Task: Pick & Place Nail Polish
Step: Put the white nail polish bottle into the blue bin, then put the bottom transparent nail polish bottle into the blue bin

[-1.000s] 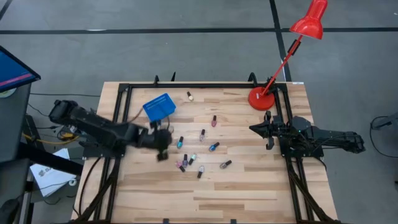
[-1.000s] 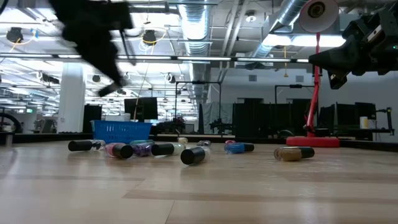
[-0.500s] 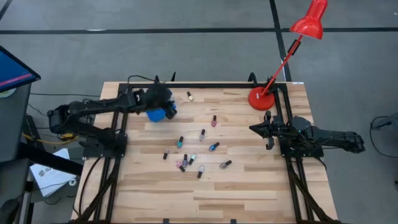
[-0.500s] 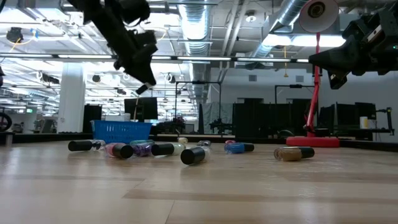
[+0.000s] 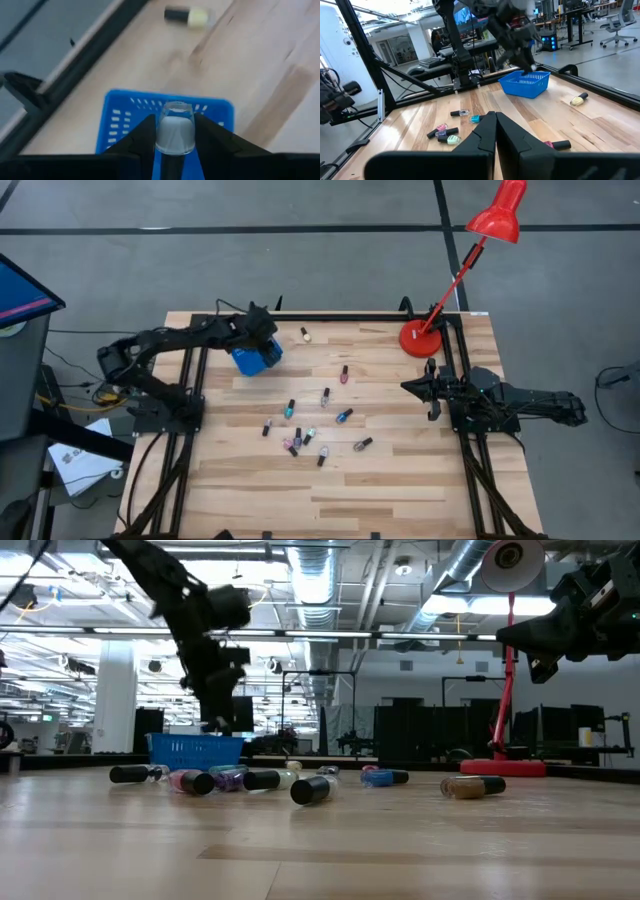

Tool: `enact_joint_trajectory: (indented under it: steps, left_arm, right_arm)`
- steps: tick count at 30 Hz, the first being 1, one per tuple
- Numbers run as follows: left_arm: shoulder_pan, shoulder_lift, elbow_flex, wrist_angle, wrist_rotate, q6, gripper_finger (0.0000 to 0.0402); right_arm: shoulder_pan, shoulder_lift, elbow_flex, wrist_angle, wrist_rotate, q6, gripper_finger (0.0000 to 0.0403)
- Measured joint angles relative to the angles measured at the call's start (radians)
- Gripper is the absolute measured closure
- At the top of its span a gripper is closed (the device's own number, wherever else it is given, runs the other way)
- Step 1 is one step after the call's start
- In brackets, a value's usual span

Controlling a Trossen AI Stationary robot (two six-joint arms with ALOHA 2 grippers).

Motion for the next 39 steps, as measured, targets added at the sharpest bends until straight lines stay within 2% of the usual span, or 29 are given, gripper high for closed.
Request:
enact_joint_trajectory:
  steps: [5, 10, 19, 27, 33, 39]
  left_arm:
    - [0.016, 0.091, -0.001, 0.003, 0.000, 0.000, 0.0291]
    - [0.030, 0.131, -0.001, 0.007, 0.000, 0.000, 0.0280]
    - [0.036, 0.149, -0.001, 0.006, 0.017, 0.000, 0.0281]
    - [0.036, 0.148, -0.001, 0.006, 0.017, 0.000, 0.0251]
    - [0.031, 0.088, -0.001, -0.001, 0.018, -0.011, 0.0206]
    - [-0.030, -0.148, 0.000, -0.015, 0.017, -0.162, 0.0180]
  right_arm:
    - [0.000, 0.000, 0.000, 0.000, 0.000, 0.000, 0.0403]
    - [0.000, 0.000, 0.000, 0.000, 0.000, 0.000, 0.0403]
    - [0.000, 0.000, 0.000, 0.000, 0.000, 0.000, 0.0403]
    - [0.000, 0.000, 0.000, 0.000, 0.000, 0.000, 0.0403]
    - [0.000, 0.000, 0.000, 0.000, 0.000, 0.000, 0.0403]
    - [0.000, 0.000, 0.000, 0.000, 0.000, 0.000, 0.0403]
